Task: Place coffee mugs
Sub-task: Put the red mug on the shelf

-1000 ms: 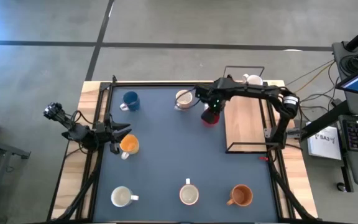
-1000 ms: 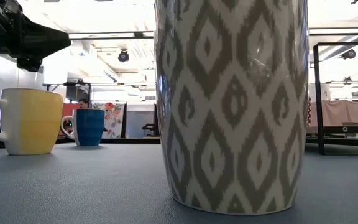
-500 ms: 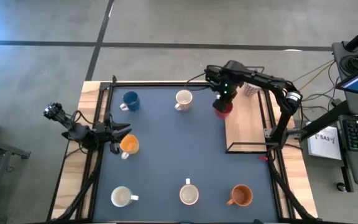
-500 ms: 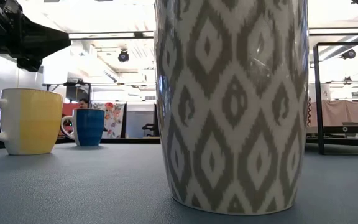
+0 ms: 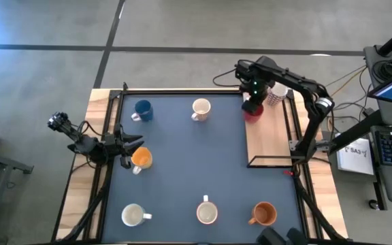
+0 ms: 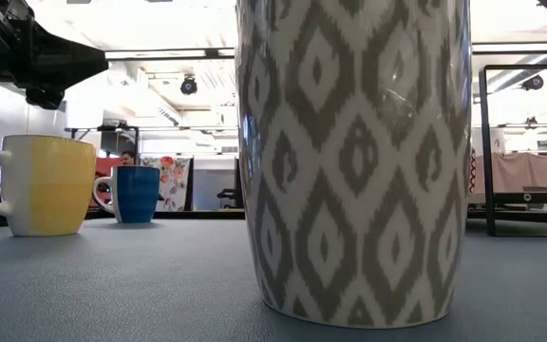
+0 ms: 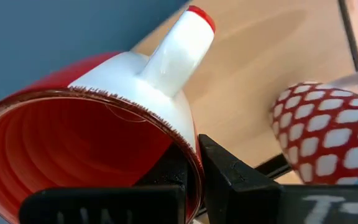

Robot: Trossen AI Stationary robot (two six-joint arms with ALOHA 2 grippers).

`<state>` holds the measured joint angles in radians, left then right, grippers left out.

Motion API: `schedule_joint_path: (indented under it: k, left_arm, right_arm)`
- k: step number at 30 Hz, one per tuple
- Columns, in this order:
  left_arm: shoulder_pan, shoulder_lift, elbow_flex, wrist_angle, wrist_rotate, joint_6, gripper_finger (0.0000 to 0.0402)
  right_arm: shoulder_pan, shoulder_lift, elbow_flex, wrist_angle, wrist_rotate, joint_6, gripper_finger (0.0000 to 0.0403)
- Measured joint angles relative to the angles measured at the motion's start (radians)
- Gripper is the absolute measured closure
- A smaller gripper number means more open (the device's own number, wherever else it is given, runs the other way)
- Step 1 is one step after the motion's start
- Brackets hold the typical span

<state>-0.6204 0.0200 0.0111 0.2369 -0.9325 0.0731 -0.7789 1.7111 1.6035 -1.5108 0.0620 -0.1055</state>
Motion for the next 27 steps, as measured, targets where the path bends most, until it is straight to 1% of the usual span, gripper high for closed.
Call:
schedule_joint_path:
  k: [4, 8, 14, 19, 22, 27]
  left_arm:
    - [0.0, 0.0, 0.0, 0.0, 0.0, 0.0, 0.0306]
    - [0.0, 0.0, 0.0, 0.0, 0.0, 0.0, 0.0306]
    - [0.0, 0.0, 0.0, 0.0, 0.0, 0.0, 0.0306]
    - [0.0, 0.0, 0.0, 0.0, 0.0, 0.0, 0.0306]
    - [0.0, 0.0, 0.0, 0.0, 0.0, 0.0, 0.0306]
    - [0.0, 0.0, 0.0, 0.0, 0.0, 0.0, 0.0306]
  right_arm:
    - [-0.037, 0.0, 0.0, 0.003, 0.046, 0.0, 0.039]
    - [-0.059, 0.0, 0.0, 0.022, 0.044, 0.001, 0.039]
    - [-0.066, 0.0, 0.0, 0.112, 0.043, 0.024, 0.039]
    - [-0.066, 0.0, 0.0, 0.12, 0.043, 0.023, 0.0389]
    - [-0.066, 0.0, 0.0, 0.125, 0.043, 0.024, 0.0378]
    - [-0.066, -0.001, 0.0, 0.132, 0.057, 0.024, 0.0343]
